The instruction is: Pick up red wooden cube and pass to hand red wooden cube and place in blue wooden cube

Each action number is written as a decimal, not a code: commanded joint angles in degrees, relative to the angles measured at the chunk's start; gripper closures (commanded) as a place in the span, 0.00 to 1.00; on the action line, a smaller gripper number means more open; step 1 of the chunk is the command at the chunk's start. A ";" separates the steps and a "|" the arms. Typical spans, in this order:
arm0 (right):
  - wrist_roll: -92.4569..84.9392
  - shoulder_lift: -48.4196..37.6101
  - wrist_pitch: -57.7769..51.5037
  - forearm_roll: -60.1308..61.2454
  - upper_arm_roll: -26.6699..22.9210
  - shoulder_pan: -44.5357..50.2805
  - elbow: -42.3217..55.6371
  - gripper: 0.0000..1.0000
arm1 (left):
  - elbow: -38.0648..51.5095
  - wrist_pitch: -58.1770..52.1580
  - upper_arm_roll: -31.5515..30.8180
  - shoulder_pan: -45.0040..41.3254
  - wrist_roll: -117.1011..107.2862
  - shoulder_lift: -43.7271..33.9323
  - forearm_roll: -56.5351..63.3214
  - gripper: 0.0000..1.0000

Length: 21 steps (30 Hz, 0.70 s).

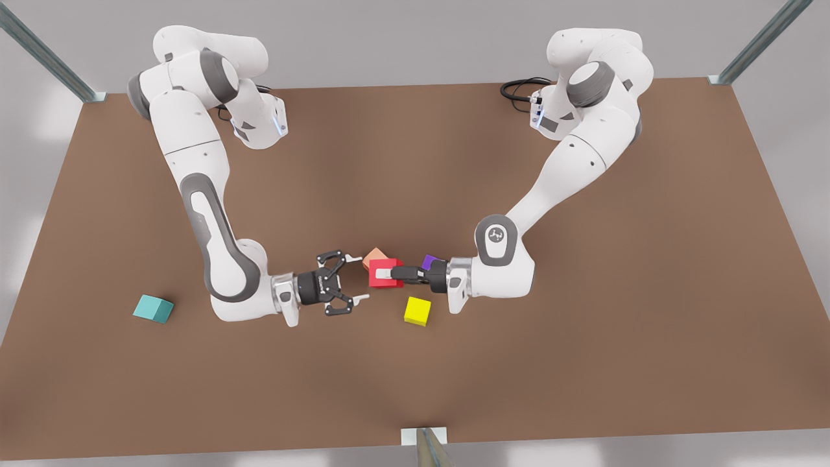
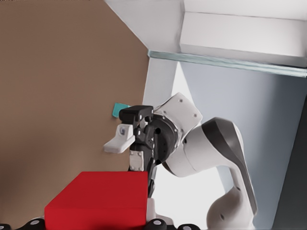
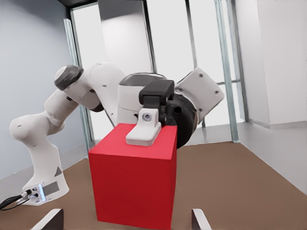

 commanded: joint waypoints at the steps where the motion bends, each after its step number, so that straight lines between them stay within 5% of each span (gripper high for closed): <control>1: -12.69 -0.06 0.66 1.22 0.06 0.01 -0.02 0.01 | 0.03 0.31 -0.04 -0.07 16.12 -0.10 -1.30 0.43; 21: -12.60 0.82 0.83 4.74 1.73 1.50 -0.02 0.01 | 0.03 1.36 -0.04 -0.42 16.21 0.42 -1.39 0.43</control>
